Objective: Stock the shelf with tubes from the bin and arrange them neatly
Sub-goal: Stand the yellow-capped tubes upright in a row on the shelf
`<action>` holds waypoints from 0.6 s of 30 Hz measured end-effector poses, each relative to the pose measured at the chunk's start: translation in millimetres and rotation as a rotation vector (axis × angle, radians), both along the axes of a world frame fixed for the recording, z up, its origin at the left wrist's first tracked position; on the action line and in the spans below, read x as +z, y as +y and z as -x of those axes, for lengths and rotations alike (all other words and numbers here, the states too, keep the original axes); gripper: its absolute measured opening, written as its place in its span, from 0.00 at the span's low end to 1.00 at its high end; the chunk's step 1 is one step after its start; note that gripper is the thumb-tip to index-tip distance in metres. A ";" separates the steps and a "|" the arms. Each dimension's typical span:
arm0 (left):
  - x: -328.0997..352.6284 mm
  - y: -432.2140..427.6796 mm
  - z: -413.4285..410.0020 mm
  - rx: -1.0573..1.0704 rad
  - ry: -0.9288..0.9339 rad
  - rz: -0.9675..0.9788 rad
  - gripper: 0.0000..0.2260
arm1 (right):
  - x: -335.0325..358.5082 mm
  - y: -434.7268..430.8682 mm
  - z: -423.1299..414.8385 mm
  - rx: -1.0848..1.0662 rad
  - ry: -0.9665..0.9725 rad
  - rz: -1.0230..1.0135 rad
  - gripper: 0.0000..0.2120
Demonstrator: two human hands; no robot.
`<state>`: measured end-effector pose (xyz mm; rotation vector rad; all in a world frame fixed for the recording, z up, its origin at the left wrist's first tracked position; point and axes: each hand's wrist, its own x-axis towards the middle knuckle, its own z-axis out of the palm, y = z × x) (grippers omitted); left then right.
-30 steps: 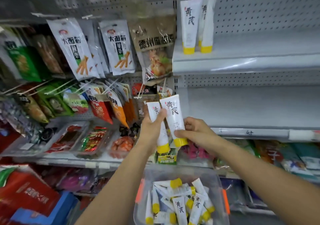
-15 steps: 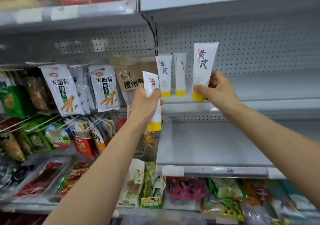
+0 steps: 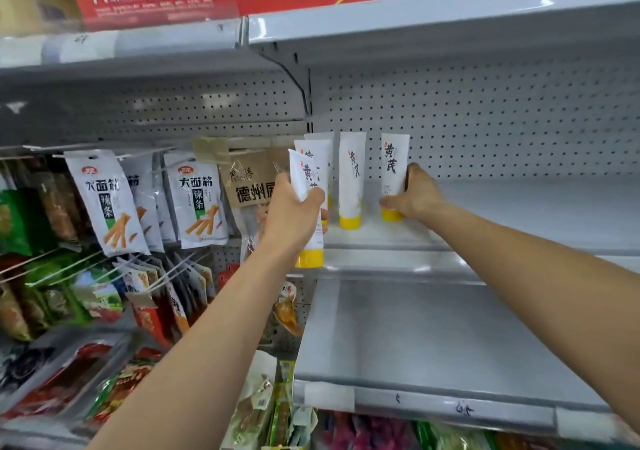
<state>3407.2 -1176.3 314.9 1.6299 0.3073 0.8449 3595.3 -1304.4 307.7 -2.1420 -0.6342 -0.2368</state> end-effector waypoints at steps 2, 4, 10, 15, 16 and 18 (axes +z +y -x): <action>1.6 1.6 -5.1 0.014 0.002 0.004 0.12 | -0.2 7.7 -13.1 0.005 -0.014 0.012 0.26; 3.0 4.1 -9.2 0.025 -0.001 -0.005 0.13 | -0.1 13.8 -24.7 0.017 -0.011 0.003 0.26; 3.9 10.5 -15.3 0.053 0.012 -0.048 0.13 | -1.6 24.6 -43.5 0.017 0.020 -0.004 0.26; 4.4 9.4 -17.0 0.047 0.017 -0.042 0.13 | -1.6 25.8 -43.3 0.008 0.040 0.018 0.26; 4.7 8.8 -16.6 0.043 0.019 -0.042 0.13 | -2.1 25.3 -41.2 0.002 0.054 0.024 0.27; 4.9 7.5 -15.2 0.031 0.018 -0.031 0.13 | -1.3 21.9 -35.0 -0.041 0.081 0.017 0.31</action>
